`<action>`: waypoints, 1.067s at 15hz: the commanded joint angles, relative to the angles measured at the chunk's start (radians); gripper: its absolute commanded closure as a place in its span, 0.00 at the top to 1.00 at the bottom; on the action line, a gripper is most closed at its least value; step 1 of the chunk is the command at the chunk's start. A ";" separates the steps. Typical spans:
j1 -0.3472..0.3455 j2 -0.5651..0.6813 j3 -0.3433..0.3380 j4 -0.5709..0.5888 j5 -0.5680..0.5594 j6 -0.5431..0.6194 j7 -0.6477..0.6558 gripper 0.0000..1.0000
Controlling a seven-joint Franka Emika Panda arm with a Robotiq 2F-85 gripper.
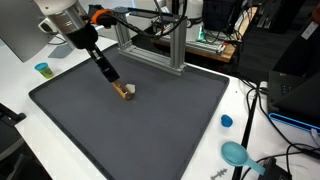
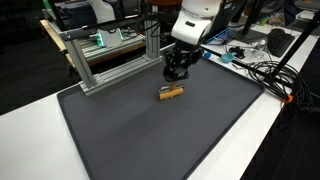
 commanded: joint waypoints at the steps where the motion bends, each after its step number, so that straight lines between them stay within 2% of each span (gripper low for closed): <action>1: -0.020 -0.038 -0.004 -0.015 0.023 0.001 -0.014 0.22; 3: -0.024 -0.119 -0.018 -0.104 0.012 0.080 -0.011 0.22; 6: -0.015 -0.171 -0.031 -0.151 -0.024 0.109 -0.024 0.22; 10: 0.005 -0.169 -0.014 -0.164 -0.029 0.067 -0.045 0.22; 12: 0.016 -0.165 -0.006 -0.181 -0.024 0.085 -0.044 0.22; 16: 0.044 -0.127 -0.017 -0.169 -0.051 0.067 -0.001 0.22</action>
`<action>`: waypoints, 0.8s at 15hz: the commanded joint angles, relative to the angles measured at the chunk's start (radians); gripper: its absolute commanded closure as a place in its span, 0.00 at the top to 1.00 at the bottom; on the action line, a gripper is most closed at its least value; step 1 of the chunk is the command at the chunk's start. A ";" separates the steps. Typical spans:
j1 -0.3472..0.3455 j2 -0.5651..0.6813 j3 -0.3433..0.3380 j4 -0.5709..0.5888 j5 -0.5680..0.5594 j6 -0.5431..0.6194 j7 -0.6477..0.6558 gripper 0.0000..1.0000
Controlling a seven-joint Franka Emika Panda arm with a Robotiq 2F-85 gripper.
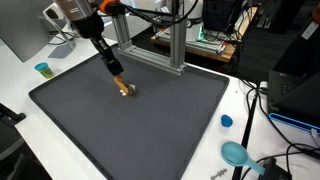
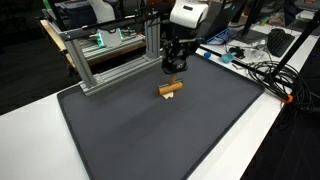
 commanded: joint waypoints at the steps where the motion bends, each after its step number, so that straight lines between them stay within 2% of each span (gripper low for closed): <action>1: 0.010 0.016 -0.006 -0.001 -0.030 -0.004 0.033 0.22; 4: 0.007 0.052 -0.006 0.025 -0.023 -0.011 0.039 0.22; 12: -0.004 0.100 0.003 0.093 -0.017 -0.137 0.000 0.22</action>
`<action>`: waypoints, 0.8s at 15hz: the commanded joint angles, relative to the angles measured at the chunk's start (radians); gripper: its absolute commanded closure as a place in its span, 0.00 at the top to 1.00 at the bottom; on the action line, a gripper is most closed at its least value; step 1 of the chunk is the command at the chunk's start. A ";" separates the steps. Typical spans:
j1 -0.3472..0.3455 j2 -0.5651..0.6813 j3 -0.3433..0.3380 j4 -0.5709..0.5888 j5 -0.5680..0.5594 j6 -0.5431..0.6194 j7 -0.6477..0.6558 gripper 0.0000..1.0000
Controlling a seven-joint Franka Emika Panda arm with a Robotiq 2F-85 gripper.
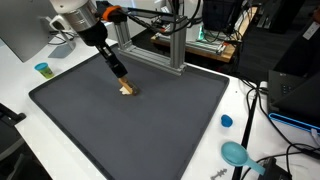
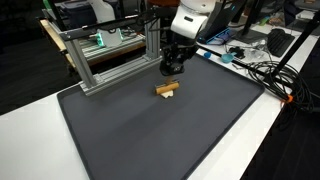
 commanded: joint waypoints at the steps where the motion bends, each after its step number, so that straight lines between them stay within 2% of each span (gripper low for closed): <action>1: -0.013 0.055 0.007 0.053 0.004 -0.058 -0.016 0.22; 9: -0.021 0.121 0.011 0.127 0.020 -0.193 -0.029 0.22; 11: -0.025 0.060 0.007 0.077 0.020 -0.173 -0.041 0.22; 12: -0.022 -0.005 0.002 0.009 -0.003 -0.141 -0.063 0.22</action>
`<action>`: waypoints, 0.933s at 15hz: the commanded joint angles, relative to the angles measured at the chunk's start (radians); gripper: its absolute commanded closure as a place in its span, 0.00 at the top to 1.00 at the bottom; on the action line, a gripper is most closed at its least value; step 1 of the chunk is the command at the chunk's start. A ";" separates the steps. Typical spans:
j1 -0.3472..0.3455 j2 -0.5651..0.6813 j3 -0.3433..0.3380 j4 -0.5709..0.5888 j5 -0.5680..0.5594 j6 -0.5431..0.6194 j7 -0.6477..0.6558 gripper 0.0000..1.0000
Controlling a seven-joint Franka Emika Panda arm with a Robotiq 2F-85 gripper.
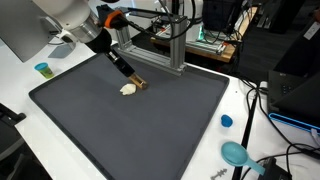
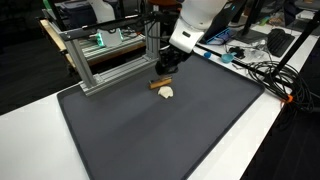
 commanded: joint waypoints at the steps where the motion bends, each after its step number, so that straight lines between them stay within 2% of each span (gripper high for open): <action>1: -0.016 -0.132 0.001 -0.122 -0.048 0.031 -0.111 0.22; 4: -0.009 -0.263 -0.003 -0.234 -0.164 0.046 -0.243 0.22; 7: 0.002 -0.312 0.026 -0.236 -0.233 0.042 -0.335 0.22; 10: 0.012 -0.348 0.071 -0.208 -0.221 0.033 -0.436 0.22; 14: 0.005 -0.332 0.129 -0.150 -0.125 -0.013 -0.579 0.22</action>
